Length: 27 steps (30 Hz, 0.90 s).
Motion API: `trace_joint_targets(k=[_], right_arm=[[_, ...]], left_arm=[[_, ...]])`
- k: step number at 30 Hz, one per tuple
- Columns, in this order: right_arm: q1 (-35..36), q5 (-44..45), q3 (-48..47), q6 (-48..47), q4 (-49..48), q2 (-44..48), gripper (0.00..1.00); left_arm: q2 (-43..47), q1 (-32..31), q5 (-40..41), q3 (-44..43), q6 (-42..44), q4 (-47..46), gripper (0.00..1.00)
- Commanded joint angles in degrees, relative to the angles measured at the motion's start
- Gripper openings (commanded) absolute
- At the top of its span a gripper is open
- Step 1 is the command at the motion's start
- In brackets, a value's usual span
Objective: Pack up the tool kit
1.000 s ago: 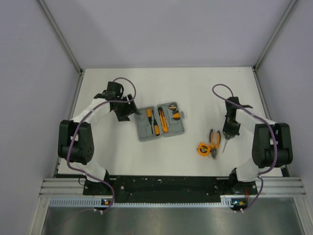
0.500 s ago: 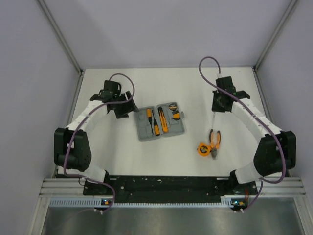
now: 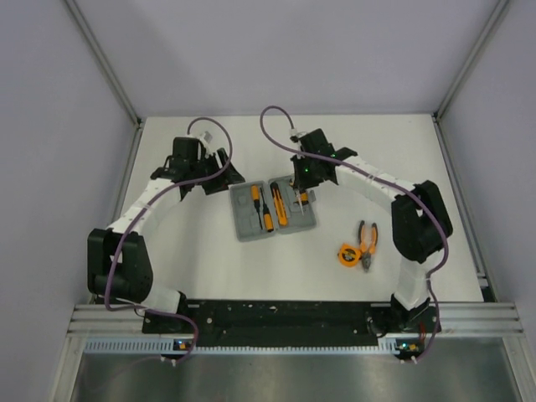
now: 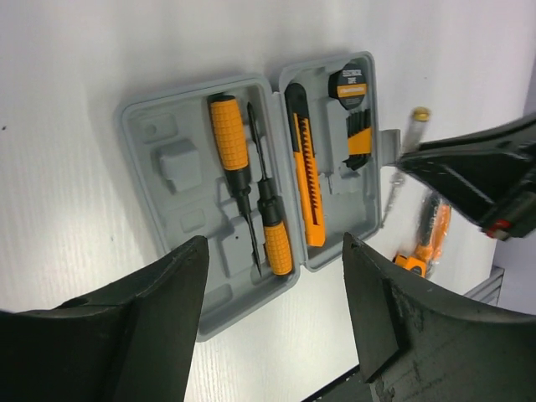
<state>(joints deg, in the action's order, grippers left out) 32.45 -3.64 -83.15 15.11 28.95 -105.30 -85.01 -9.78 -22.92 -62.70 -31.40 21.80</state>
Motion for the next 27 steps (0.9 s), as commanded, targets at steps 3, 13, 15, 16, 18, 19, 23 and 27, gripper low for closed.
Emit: trace_joint_targets(k=[3, 13, 15, 16, 18, 19, 23, 27], right_arm=[[2.79, -5.15, -5.09, -1.40, -4.95, -4.82, 0.00], [3.59, -6.20, -7.11, -0.53, -6.80, -9.84, 0.00], [3.76, -5.77, -7.81, -0.35, -7.06, -10.80, 0.00], [3.94, -5.07, -8.16, -0.35, -7.06, -11.24, 0.00], [4.20, -4.27, -8.51, -0.52, -6.98, -12.03, 0.00], [4.20, -4.18, -8.60, -0.44, -6.98, -12.39, 0.00], [4.38, -2.52, -8.60, -0.52, -6.98, -13.35, 0.00], [4.47, -1.37, -8.52, -0.87, -7.06, -13.79, 0.00]], left_arm=[[-0.85, 0.29, -5.12, -0.59, -0.77, -5.36, 0.69], [-2.44, 0.29, -6.26, -0.23, -0.60, -5.81, 0.68], [-2.70, 0.29, -6.35, -0.58, -0.07, -5.19, 0.68], [-2.96, 0.29, -6.52, -0.85, 0.11, -5.02, 0.68], [-3.32, 0.29, -6.70, -0.94, 0.20, -5.02, 0.68], [-3.49, 0.29, -6.88, -1.02, 0.11, -5.02, 0.68], [-4.11, 0.29, -7.41, -1.20, 0.02, -5.19, 0.68], [-4.11, 0.29, -7.41, -1.02, 0.20, -5.19, 0.68]])
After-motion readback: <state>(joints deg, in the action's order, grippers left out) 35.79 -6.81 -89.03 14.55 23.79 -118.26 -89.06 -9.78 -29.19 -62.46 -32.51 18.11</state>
